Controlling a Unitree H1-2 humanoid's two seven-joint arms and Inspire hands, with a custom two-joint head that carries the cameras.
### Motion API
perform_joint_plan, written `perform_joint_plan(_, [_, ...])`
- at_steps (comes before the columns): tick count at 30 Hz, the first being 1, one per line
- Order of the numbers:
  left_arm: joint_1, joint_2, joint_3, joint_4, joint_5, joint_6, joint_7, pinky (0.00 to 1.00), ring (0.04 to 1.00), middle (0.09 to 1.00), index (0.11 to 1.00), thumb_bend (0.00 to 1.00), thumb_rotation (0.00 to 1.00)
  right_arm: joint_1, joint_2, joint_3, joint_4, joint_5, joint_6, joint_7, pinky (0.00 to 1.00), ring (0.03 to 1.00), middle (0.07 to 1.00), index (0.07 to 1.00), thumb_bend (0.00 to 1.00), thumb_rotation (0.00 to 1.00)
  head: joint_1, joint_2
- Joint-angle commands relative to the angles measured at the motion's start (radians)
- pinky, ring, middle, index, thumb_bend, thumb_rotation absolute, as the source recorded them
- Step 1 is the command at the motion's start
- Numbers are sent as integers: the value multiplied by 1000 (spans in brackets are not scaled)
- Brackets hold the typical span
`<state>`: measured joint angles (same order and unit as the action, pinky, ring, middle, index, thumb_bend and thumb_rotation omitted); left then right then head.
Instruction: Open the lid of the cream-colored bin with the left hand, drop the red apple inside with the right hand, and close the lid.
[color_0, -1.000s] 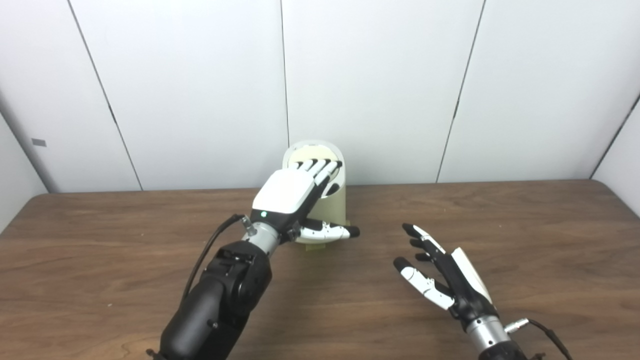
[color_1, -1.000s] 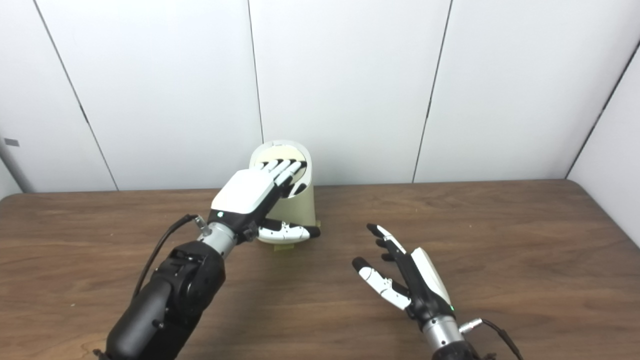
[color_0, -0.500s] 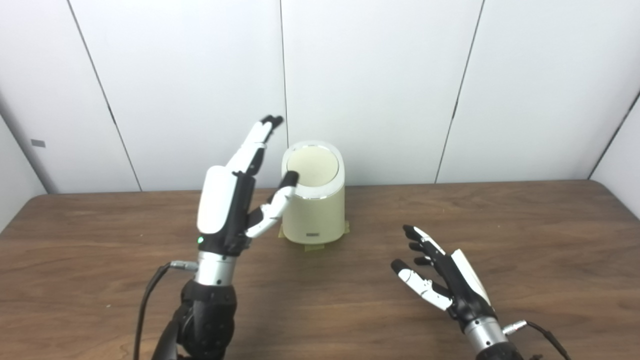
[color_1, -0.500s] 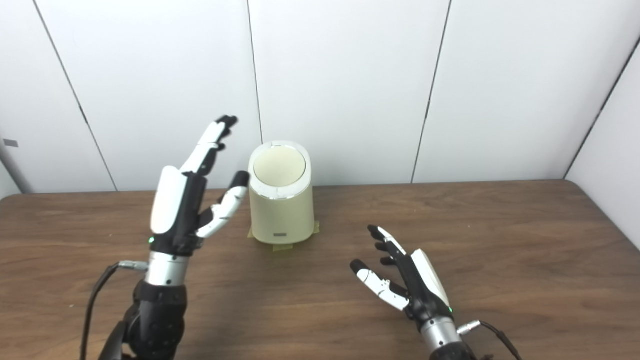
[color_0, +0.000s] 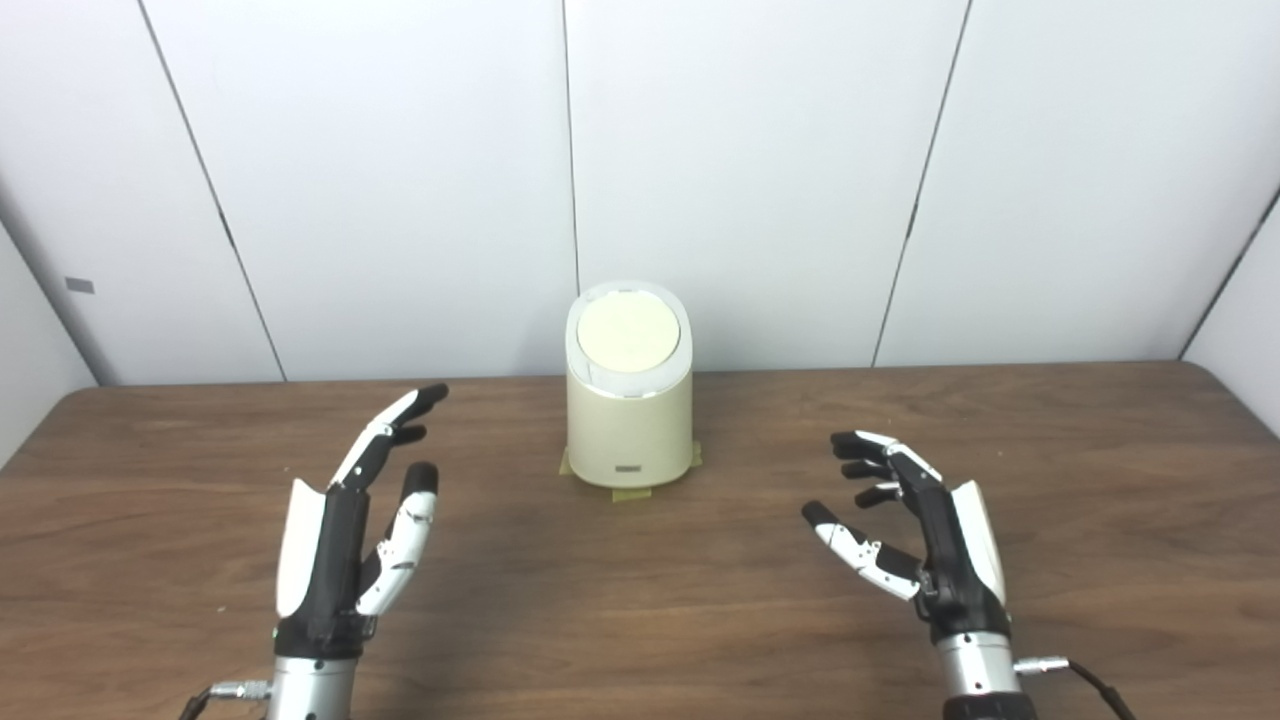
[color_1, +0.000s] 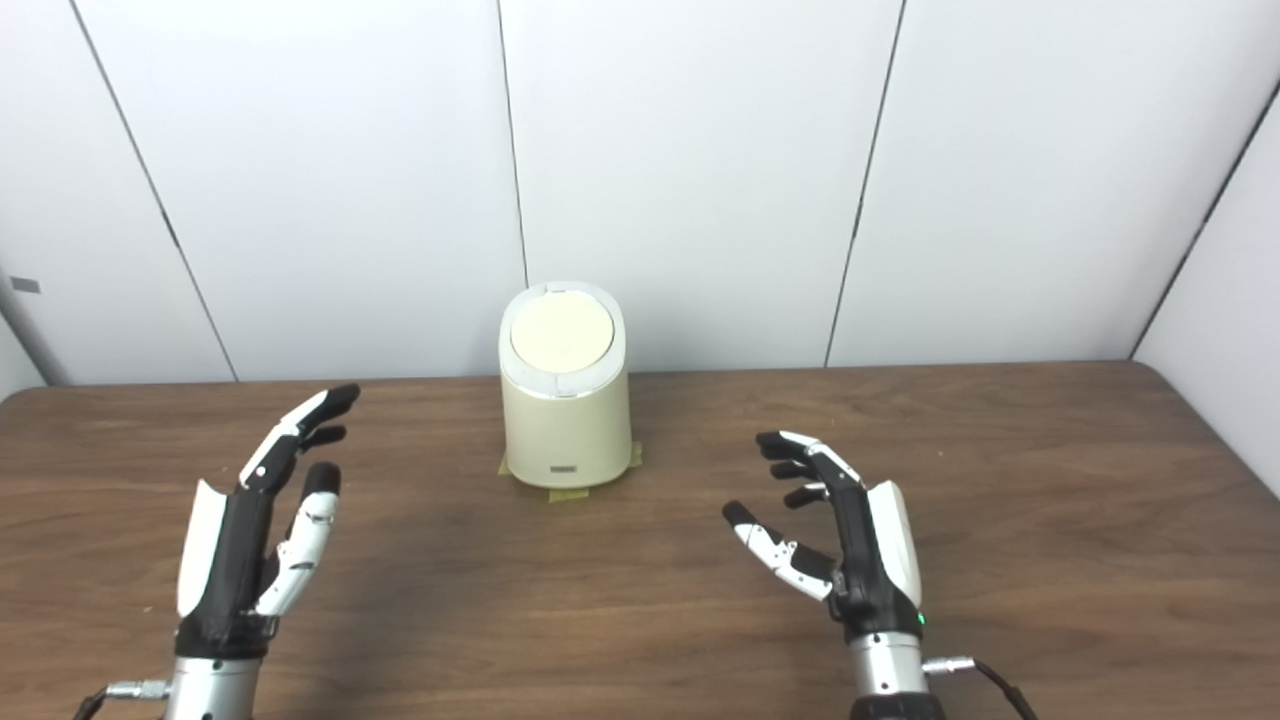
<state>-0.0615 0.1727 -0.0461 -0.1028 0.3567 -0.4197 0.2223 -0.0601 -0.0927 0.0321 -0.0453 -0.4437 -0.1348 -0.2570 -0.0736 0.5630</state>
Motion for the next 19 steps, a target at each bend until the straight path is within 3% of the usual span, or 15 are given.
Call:
perform_joint_plan(1, [-16,3,12,-20,14,-23,-6,741,826,834,818,239,607,-34,-2,-10,-7,21,-58,-15,526,662,696,680,233,279,0,0])
perform_joint_plan(6, [5,8,19,18,37,-25,-8,701,796,810,794,234,487,-38,-4,-17,6,22,-57,-15,517,644,683,673,222,336,4,-3])
perform_joint_plan(9, [6,9,26,45,23,-23,-13,693,789,807,793,226,461,-41,-4,-21,21,32,-83,-22,534,651,678,668,217,318,3,-10])
perform_joint_plan(14, [3,9,52,101,7,-3,-18,691,791,811,793,221,556,-43,9,-33,43,75,-148,-39,528,639,664,648,237,315,6,-14])
perform_joint_plan(19, [-1,-6,67,146,-41,-3,-22,681,785,805,794,192,574,-41,17,-44,53,133,-122,-6,560,664,684,669,251,274,22,-36])
